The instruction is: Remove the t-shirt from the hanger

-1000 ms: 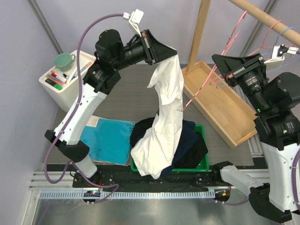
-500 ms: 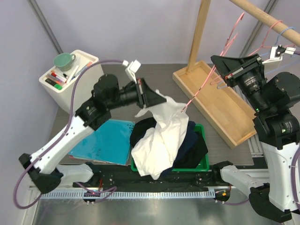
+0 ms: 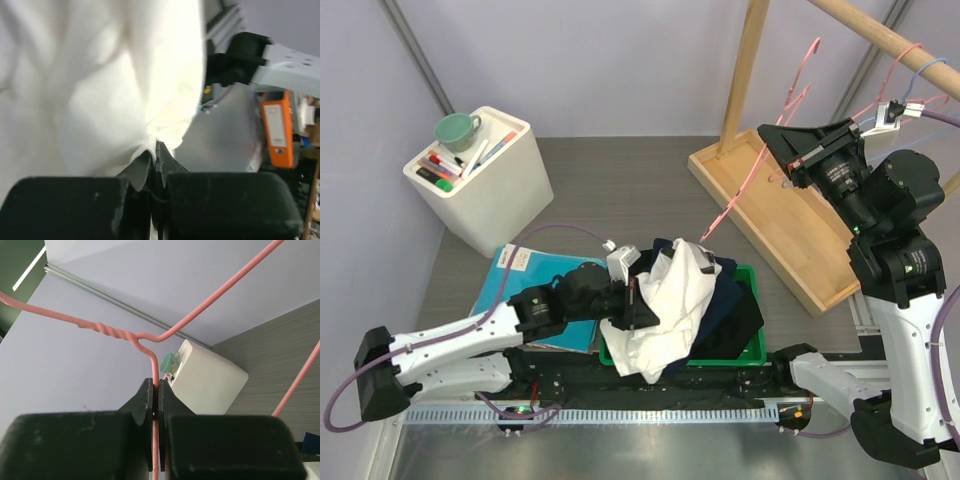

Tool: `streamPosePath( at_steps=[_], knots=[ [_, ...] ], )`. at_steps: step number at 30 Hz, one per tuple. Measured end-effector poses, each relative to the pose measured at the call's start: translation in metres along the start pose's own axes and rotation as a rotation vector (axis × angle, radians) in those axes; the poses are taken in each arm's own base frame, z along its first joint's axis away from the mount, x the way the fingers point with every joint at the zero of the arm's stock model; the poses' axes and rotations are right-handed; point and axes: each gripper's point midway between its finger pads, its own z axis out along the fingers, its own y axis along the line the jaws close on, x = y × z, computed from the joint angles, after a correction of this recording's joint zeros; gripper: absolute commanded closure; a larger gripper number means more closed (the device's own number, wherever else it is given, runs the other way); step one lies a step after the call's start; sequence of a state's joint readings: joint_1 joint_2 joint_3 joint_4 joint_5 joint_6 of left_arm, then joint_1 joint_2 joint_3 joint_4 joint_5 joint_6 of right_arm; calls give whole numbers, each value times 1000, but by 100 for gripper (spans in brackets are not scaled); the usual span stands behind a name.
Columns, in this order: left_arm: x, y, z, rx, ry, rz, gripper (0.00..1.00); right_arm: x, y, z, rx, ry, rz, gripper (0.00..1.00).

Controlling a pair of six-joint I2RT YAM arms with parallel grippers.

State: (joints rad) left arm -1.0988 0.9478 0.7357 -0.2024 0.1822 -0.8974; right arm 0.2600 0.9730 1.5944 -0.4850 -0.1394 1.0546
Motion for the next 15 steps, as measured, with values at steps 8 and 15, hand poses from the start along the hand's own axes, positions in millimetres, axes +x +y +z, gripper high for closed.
streamPosePath(
  at_steps=[8,15],
  knots=[
    [20,69,29,-262,38,-34,76,1,1,1,-5,8,6,99],
    [-13,34,-9,-156,-118,14,12,4,2,1,-12,24,6,99]
  ],
)
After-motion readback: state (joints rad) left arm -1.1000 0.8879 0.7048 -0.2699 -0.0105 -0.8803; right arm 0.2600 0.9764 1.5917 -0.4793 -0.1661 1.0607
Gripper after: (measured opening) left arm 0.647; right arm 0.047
